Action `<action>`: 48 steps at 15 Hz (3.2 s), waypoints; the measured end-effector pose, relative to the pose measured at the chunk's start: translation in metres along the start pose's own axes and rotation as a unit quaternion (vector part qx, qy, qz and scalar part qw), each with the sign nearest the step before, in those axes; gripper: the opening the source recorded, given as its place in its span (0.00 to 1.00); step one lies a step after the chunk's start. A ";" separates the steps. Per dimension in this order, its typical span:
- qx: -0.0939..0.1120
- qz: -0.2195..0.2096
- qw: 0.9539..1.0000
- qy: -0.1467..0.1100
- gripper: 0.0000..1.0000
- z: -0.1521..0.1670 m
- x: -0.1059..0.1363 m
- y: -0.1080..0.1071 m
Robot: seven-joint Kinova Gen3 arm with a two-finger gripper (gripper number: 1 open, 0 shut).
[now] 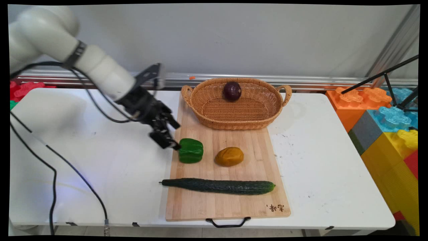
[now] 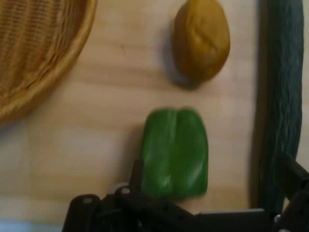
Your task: Pick up the potato from the cutting board, then place the picked object in the vegetable basket
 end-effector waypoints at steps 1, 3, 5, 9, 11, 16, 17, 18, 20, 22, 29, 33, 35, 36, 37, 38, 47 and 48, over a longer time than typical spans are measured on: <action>-0.002 -0.003 1.000 0.002 1.00 0.011 0.009 0.001; -0.006 -0.009 1.000 0.006 1.00 0.029 0.021 0.004; -0.008 -0.014 1.000 0.011 1.00 0.054 0.037 0.006; -0.009 -0.023 0.999 0.020 1.00 0.095 0.056 0.010; -0.009 -0.027 0.999 0.023 1.00 0.113 0.062 0.011; -0.012 -0.031 0.999 0.025 0.00 0.143 0.072 0.013; -0.013 -0.032 0.999 0.024 0.00 0.145 0.072 0.014; -0.013 -0.033 0.999 0.023 0.00 0.146 0.072 0.014; -0.015 -0.035 0.999 0.021 0.00 0.146 0.071 0.015; -0.019 -0.035 0.999 0.022 0.00 0.143 0.071 0.016; -0.035 -0.057 0.994 0.088 0.00 0.096 0.089 0.008; -0.015 -0.063 0.989 0.134 0.00 0.074 0.106 -0.017; 0.020 -0.060 0.986 0.153 0.00 0.071 0.118 -0.045; 0.030 -0.058 0.986 0.154 0.00 0.072 0.121 -0.053; 0.045 -0.057 0.985 0.155 0.00 0.074 0.124 -0.066; 0.062 -0.056 0.985 0.153 0.00 0.079 0.126 -0.080; 0.103 -0.074 0.984 0.126 0.00 0.145 0.131 -0.153; 0.102 -0.074 0.984 0.127 1.00 0.149 0.132 -0.155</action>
